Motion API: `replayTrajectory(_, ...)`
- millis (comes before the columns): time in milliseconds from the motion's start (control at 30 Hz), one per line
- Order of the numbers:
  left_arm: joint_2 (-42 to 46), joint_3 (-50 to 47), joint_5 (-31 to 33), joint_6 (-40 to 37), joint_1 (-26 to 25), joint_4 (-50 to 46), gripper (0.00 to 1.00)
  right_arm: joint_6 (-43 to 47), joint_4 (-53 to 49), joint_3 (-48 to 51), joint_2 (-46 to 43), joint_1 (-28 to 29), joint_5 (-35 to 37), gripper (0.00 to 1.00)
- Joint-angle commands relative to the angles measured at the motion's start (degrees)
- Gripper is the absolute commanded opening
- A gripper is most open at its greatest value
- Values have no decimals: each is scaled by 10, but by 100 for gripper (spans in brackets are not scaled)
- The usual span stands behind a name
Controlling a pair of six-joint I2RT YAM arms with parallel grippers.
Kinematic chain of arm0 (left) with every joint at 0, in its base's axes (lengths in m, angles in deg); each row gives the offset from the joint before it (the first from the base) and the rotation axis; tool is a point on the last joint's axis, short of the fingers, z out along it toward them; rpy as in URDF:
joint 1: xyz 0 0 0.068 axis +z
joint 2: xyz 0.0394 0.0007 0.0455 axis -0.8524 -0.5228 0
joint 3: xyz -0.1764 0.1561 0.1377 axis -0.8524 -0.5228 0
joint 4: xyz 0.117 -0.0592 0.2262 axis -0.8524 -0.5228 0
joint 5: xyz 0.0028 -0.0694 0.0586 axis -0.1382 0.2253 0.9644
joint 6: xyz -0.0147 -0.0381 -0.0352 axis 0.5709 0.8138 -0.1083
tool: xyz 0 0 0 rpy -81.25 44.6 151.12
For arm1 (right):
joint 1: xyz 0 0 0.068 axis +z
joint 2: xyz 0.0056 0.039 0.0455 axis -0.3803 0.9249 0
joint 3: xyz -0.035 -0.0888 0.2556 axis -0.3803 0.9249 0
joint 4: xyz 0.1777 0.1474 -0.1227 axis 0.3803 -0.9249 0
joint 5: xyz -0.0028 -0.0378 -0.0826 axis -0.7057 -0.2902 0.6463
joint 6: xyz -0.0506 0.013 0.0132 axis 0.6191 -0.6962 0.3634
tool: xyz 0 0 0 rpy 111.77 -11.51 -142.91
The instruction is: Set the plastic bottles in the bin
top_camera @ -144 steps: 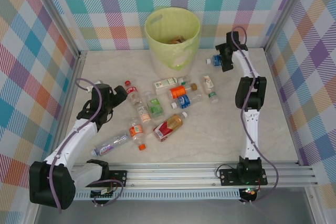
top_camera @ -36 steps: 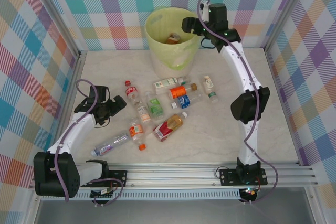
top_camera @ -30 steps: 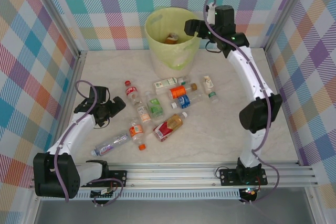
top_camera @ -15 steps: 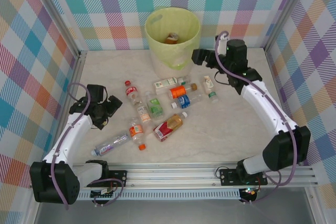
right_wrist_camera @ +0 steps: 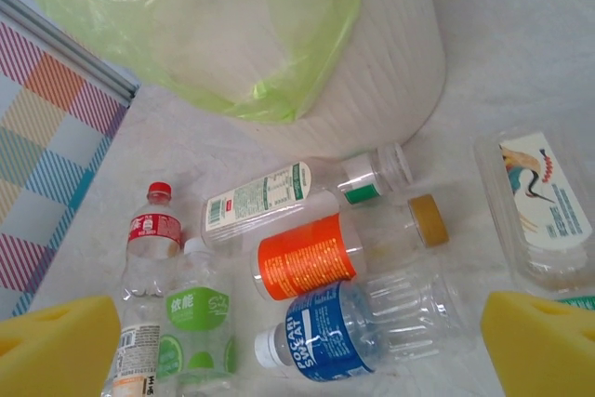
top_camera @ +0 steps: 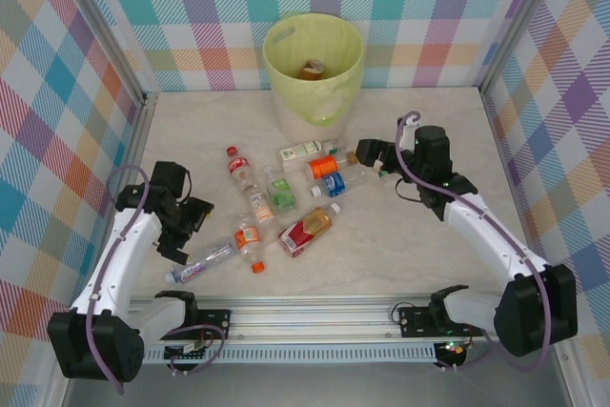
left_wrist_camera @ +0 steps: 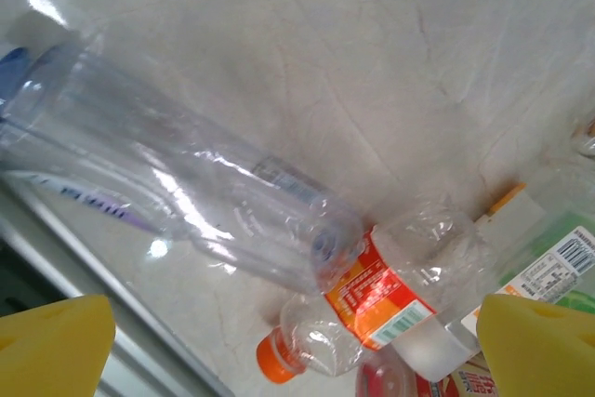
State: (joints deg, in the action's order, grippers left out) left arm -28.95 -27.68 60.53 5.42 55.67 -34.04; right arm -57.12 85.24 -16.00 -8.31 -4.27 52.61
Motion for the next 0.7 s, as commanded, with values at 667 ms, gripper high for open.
replayTrajectory(667,38,-220,-119,279,4,140,100,6,25,30,-49,2,37,100)
